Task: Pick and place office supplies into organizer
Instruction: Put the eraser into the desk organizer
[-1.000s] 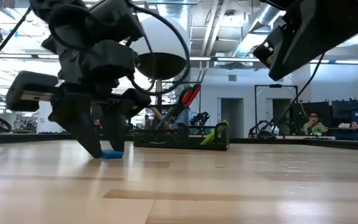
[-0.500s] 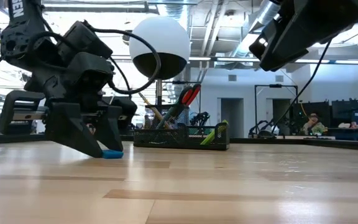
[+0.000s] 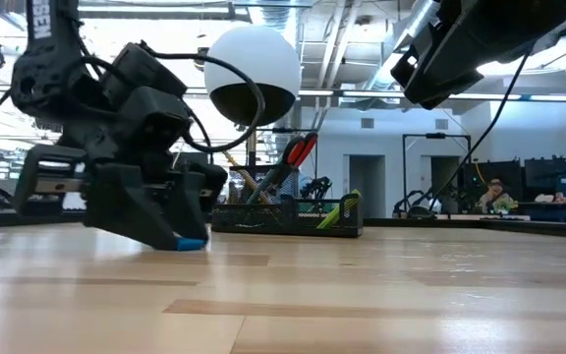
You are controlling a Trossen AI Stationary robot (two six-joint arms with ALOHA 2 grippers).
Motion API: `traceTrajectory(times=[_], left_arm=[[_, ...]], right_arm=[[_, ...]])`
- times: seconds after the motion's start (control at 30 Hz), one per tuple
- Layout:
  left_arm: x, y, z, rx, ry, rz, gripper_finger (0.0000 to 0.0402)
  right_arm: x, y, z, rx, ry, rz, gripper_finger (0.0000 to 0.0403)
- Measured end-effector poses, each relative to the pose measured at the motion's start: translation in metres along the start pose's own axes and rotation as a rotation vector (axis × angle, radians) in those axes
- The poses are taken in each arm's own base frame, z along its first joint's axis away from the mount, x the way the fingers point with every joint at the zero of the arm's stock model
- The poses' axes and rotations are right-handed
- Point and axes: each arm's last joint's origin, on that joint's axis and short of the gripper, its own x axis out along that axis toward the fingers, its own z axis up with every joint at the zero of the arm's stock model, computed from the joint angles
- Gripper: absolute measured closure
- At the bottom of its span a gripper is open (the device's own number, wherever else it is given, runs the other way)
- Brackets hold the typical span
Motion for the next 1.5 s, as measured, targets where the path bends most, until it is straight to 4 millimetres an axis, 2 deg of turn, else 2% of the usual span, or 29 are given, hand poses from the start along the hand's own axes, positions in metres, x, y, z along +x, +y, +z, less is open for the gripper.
traceTrajectory(times=[0.17, 0.6, 0.83, 0.93, 1.07, 1.23, 1.37, 1.5], left_arm=[[0.011, 0.002, -0.005, -0.032, -0.063, -0.004, 0.0252], [0.007, -0.002, -0.015, -0.176, -0.027, 0.088, 0.0279], [0.008, -0.007, -0.013, -0.170, -0.023, 0.166, 0.0327], [0.007, -0.007, -0.010, -0.212, -0.081, 0.169, 0.0352], [0.006, -0.002, -0.003, -0.220, -0.161, 0.275, 0.0356], [0.005, 0.028, 0.006, -0.176, -0.122, 0.672, 0.0348], [0.004, 0.057, 0.022, -0.112, -0.149, 0.761, 0.0349], [0.005, 0.077, 0.033, -0.097, -0.178, 0.703, 0.0351]], right_arm=[[0.000, 0.000, 0.000, 0.000, 0.000, 0.000, 0.0306], [0.000, 0.000, 0.000, -0.001, 0.004, 0.000, 0.0306], [0.000, 0.000, -0.001, -0.010, 0.009, -0.001, 0.0306], [0.000, 0.000, -0.001, -0.010, 0.007, -0.001, 0.0306], [0.000, 0.000, 0.000, -0.023, 0.004, -0.002, 0.0306], [0.000, 0.000, 0.000, -0.078, 0.000, -0.001, 0.0306], [0.000, 0.001, 0.000, -0.082, 0.001, 0.000, 0.0306], [0.000, 0.001, -0.001, -0.084, 0.007, 0.000, 0.0306]])
